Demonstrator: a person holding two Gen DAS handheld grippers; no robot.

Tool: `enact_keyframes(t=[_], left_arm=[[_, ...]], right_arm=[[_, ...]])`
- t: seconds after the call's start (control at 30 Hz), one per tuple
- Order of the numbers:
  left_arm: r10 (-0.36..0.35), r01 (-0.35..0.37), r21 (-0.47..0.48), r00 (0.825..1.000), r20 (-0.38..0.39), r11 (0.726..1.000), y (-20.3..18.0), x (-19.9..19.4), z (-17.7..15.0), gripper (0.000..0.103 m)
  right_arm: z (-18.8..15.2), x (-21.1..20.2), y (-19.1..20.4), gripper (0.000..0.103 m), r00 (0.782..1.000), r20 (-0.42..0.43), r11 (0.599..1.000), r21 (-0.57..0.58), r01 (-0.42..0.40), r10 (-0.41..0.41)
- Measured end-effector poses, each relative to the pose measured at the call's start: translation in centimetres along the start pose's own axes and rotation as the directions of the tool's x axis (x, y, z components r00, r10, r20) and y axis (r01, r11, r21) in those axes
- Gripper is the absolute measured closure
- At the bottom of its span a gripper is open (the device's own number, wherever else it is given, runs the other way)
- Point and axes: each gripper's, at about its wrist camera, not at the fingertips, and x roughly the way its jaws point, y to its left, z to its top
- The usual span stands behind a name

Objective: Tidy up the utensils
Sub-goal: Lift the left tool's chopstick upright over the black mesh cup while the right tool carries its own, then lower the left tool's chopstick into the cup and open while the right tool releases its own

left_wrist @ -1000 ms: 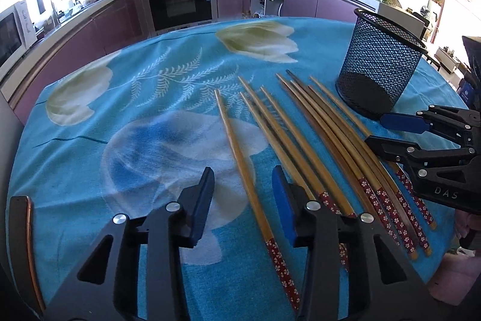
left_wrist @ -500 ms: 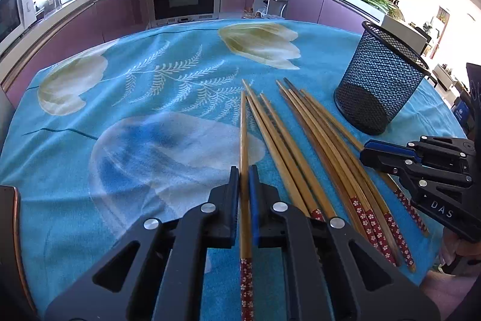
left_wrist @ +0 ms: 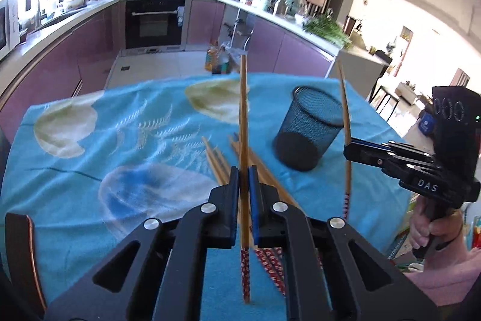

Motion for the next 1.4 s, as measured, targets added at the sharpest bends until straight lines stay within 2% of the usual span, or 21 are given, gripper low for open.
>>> enact_keyframes(t=[0.2, 0.4, 0.6, 0.7, 0.77, 0.87, 0.97, 1.07, 1.2, 1.3, 1.4], left_arm=[[-0.068, 0.067, 0.019, 0.993, 0.099, 0.998, -1.2, -3.6, 2.3, 0.096], [-0.123, 0.116, 0.046, 0.972, 0.201, 0.992, -2.8, -5.4, 5.9, 0.096], [-0.182, 0.169, 0.069, 0.948, 0.261, 0.983, -5.0, -5.3, 10.0, 0.096], [-0.199, 0.182, 0.086, 0.940, 0.276, 0.979, -6.3, -4.5, 11.8, 0.096], [-0.205, 0.185, 0.098, 0.942, 0.265, 0.978, -7.2, -3.6, 12.6, 0.096], [-0.203, 0.183, 0.113, 0.955, 0.214, 0.977, -8.4, -1.5, 13.2, 0.096], [-0.186, 0.169, 0.130, 0.973, 0.136, 0.977, -9.5, 0.9, 12.5, 0.096], [-0.185, 0.177, 0.139, 0.981, 0.048, 0.974, -9.8, 3.2, 11.2, 0.096], [-0.169, 0.171, 0.173, 0.985, -0.029, 0.970, -9.9, 5.8, 9.8, 0.096], [-0.150, 0.157, 0.178, 0.987, -0.049, 0.971, -9.5, 7.5, 9.1, 0.095], [-0.141, 0.149, 0.172, 0.988, -0.056, 0.974, -8.9, 8.4, 9.1, 0.095]], right_arm=[[1.8, -2.4, 0.1, 0.097, 0.994, 0.100, 0.999, -0.011, -0.036, 0.037], [4.9, -4.5, -0.8, 0.097, 0.980, 0.189, 0.997, -0.040, -0.058, 0.065], [8.3, -6.4, -1.3, 0.097, 0.968, 0.246, 0.996, -0.088, -0.028, 0.049], [9.6, -6.9, -1.9, 0.097, 0.961, 0.275, 0.995, -0.103, 0.016, 0.013], [10.0, -6.7, -2.6, 0.097, 0.962, 0.273, 0.995, -0.100, 0.031, -0.002], [10.0, -5.2, -3.8, 0.097, 0.972, 0.235, 0.994, -0.097, 0.049, -0.025], [9.5, -3.4, -4.3, 0.097, 0.985, 0.170, 0.993, -0.107, 0.055, -0.036], [8.9, -1.5, -4.7, 0.097, 0.994, 0.095, 0.991, -0.118, 0.058, -0.047], [8.4, 0.8, -5.0, 0.097, 0.998, -0.007, 0.991, -0.121, 0.056, -0.057], [8.3, 2.9, -5.4, 0.096, 0.995, -0.076, 0.992, -0.115, 0.054, -0.062], [7.8, 3.9, -4.9, 0.096, 0.992, -0.099, 0.992, -0.108, 0.066, -0.077]])
